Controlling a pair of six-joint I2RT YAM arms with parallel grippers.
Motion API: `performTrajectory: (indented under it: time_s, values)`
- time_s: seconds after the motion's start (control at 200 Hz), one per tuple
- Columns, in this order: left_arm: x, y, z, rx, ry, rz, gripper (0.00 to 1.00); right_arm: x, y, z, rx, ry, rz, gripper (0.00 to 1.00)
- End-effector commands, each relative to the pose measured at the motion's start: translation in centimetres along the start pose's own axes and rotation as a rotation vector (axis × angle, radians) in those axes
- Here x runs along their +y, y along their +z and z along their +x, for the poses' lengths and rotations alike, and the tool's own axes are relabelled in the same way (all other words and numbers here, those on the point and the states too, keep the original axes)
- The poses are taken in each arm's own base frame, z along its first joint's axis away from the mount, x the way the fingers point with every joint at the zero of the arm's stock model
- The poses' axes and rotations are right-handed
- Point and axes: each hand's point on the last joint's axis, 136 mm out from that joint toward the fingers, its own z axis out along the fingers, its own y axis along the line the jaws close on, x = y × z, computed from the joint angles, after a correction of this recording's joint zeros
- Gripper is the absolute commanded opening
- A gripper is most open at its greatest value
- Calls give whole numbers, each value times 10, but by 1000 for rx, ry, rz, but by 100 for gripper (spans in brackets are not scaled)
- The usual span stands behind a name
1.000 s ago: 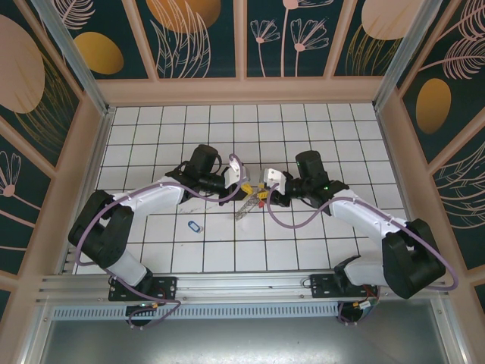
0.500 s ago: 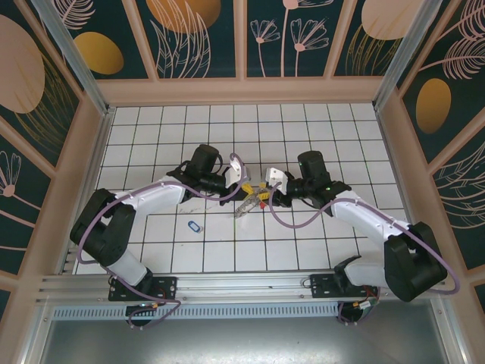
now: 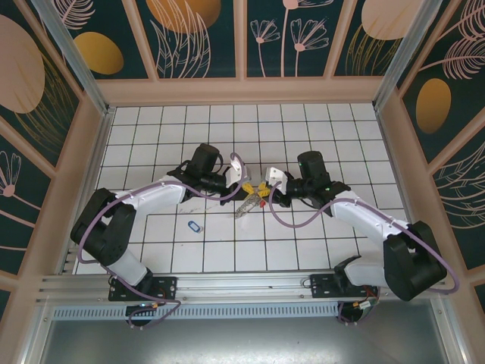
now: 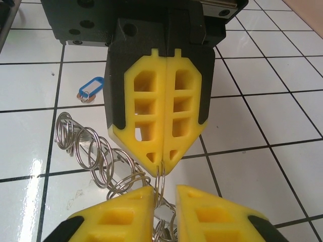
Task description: Put the keys on the keyring
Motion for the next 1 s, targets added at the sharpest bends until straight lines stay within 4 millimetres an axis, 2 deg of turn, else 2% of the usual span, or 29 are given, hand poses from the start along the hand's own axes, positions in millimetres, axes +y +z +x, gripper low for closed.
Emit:
performTrajectory:
  time_s: [0.0,0.36,0.445,0.505,0.586,0.651,0.816,0.996]
  values:
    - [-4,-3,-20,-54,34,32,0,0,3,-2,-16,-16,1,19]
    - [-4,-2,-22,-61,35,35,0,1,8,3,15,-13,-24,19]
    - [-4,-2,-22,-62,37,34,0,1,8,2,10,-19,-21,16]
    - [-3,-3,-22,-61,37,32,0,0,8,0,4,-20,-19,5]
    - [-4,-4,-23,-68,50,31,0,-2,8,-1,-3,-22,-9,0]
    - [-6,-4,-21,-71,58,28,0,-1,7,-2,-13,-23,-12,0]
    - [-9,-5,-20,-74,74,38,13,2,0,-11,-103,-41,-16,0]
    - [-16,-5,-24,-112,104,78,19,8,-7,-17,-174,-37,-57,0]
